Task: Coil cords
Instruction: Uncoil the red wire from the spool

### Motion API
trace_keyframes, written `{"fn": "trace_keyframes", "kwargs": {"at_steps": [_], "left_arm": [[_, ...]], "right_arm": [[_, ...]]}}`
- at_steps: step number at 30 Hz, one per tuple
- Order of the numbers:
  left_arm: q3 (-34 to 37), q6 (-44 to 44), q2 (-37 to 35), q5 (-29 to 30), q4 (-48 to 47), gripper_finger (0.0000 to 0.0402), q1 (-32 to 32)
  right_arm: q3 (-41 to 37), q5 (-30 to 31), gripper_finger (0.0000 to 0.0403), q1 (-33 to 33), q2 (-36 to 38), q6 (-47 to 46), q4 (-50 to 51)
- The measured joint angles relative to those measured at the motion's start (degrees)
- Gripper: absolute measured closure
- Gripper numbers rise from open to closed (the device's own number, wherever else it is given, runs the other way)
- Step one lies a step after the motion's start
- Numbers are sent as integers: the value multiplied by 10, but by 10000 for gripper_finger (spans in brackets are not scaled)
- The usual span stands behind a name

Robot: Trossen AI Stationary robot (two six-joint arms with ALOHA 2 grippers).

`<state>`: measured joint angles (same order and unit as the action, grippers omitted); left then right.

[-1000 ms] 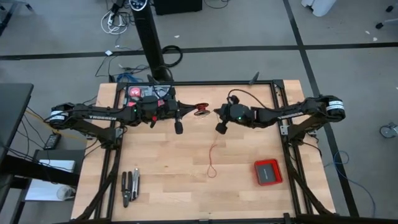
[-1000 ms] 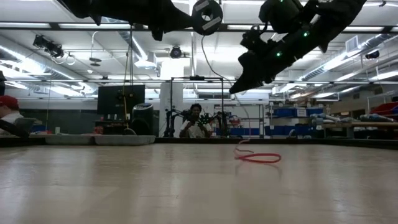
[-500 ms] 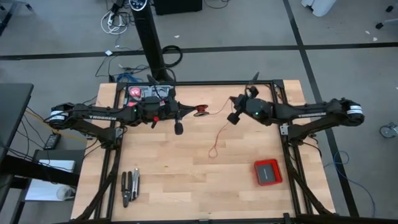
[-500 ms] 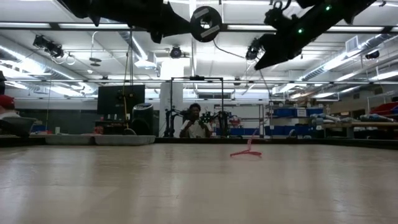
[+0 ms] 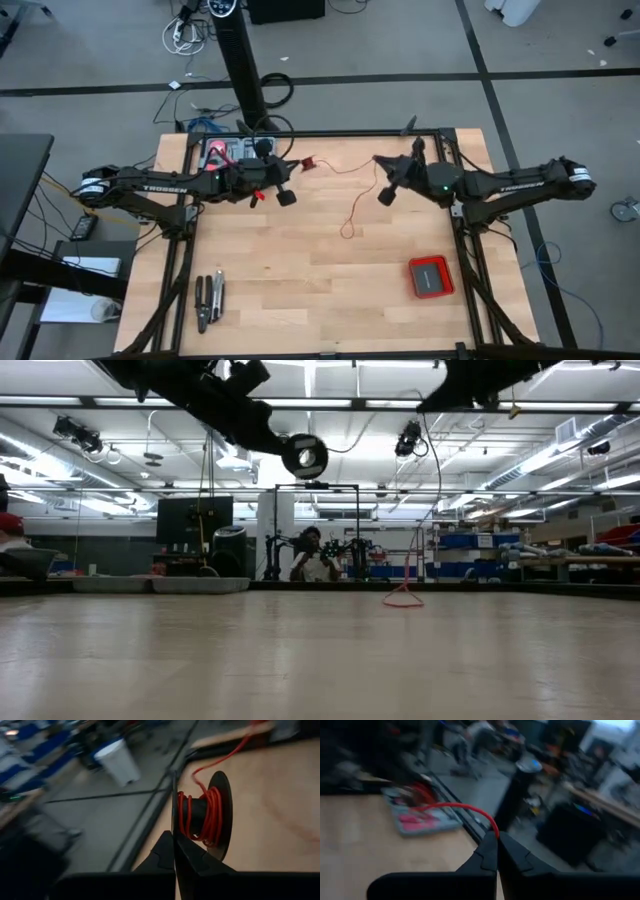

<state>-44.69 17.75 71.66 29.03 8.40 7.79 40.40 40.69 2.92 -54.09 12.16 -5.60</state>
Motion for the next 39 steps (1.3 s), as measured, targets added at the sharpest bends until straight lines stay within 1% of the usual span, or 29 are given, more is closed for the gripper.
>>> {"fn": "trace_keyframes", "kwargs": {"at_steps": [2, 5, 10, 13, 15, 17, 21, 26, 28, 32, 34, 37, 39], "left_arm": [[0, 3, 0, 27, -4, 402, 0], [0, 4, 0, 45, -5, 402, 0], [0, 2, 0, 70, 1, 402, 0], [0, -11, 0, 76, 17, 402, 0], [0, -28, 0, 70, 37, 402, 0], [0, -33, 0, 43, 56, 402, 0], [0, -43, 0, -17, 84, 402, 0], [0, -62, 0, -70, 114, 402, 0], [0, -67, 0, -77, 121, 402, 0], [0, -67, 0, -74, 121, 402, 0], [0, -67, 0, -73, 121, 402, 0], [0, -68, 0, -73, 122, 402, 0], [0, -69, 0, -73, 132, 402, 0]], "right_arm": [[0, -36, 403, 16, -5, 30, -31], [0, -119, 403, 31, -17, 60, -76], [0, -295, 403, 32, -41, 69, -124], [0, -376, 403, 23, -62, 67, -128], [0, -418, 403, 15, -81, 58, -128], [0, -438, 403, 5, -106, 52, -128], [0, -439, 403, -17, -162, 42, -131], [0, -438, 403, -43, -236, 11, -185], [0, -447, 403, -48, -266, 1, -215], [0, -517, 403, -50, -318, -1, -259], [1, -529, 403, -50, -335, -1, -268], [15, -547, 403, -53, -351, -1, -243], [31, -562, 403, -56, -357, -1, -210]]}}
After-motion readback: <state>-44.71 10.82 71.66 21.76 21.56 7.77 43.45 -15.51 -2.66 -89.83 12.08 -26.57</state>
